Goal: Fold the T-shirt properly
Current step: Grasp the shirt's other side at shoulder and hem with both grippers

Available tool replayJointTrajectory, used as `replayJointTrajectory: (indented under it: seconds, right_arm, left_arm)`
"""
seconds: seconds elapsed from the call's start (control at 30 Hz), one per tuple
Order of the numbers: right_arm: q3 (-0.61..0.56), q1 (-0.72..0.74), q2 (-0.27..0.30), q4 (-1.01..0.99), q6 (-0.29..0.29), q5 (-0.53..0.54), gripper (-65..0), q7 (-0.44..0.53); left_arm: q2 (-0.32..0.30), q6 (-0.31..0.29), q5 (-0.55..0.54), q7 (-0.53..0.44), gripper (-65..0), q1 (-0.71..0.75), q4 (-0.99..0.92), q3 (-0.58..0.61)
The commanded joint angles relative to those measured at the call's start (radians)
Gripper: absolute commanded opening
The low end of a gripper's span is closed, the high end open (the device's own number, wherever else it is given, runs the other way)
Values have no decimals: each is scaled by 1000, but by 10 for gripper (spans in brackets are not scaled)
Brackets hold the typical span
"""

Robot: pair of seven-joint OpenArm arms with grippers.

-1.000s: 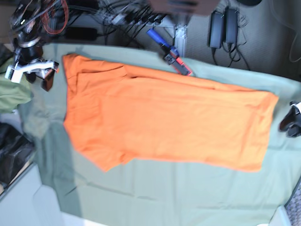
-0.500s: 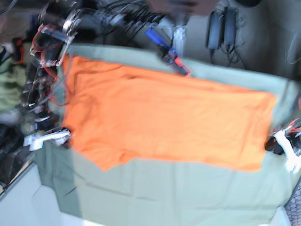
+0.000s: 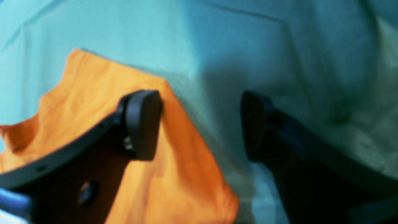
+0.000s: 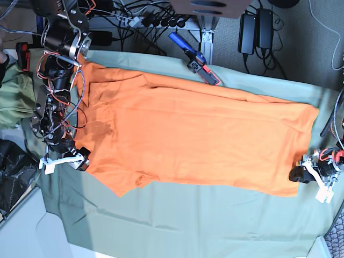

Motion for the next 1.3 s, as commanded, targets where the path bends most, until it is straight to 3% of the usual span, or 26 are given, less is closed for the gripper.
replayJointTrajectory:
  seconds: [0.0,0.13,0.27,0.43,0.5,0.63,0.67,0.8,0.93,1.13,1.27]
  right_arm:
    - [2,21,13,8,67,15,-249,-28]
    - [2,21,6,8,101,68,-250,-64]
    - [2,21,-2,8,102,71,-254,-70]
    - [2,21,-9,9,103,112,-470,-99]
    - [2,22,-14,9,111,116,-516,-100]
    - [2,21,-23,10,114,124,-650,-102]
    - [2,21,-23,10,114,137,-650,-102]
    - [2,21,-20,25,137,142,-650,-105]
    - [2,21,-19,93,155,142,-650,-175]
    - [2,-35,-6,263,155,163,-650,-249]
    - [2,-119,26,349,155,172,-650,-259]
  left_arm:
    - [-14,-10,-9,-14,-318,-25,12,2]
    - [-3,-10,-8,-17,-325,-25,12,5]
    - [3,-10,21,-16,-441,-25,12,5]
    - [3,-11,25,-7,-472,-20,12,5]
    - [3,-11,27,-7,-482,-19,12,5]
    - [3,-22,30,-8,-610,-20,12,5]
    - [3,-39,30,-9,-650,-20,12,4]
    - [1,-39,21,-14,-650,-20,18,4]
    - [-10,-39,6,-14,-650,-23,29,4]
    - [-20,-39,-105,156,-650,-19,59,4]
    - [-46,-39,-175,200,-650,3,115,4]
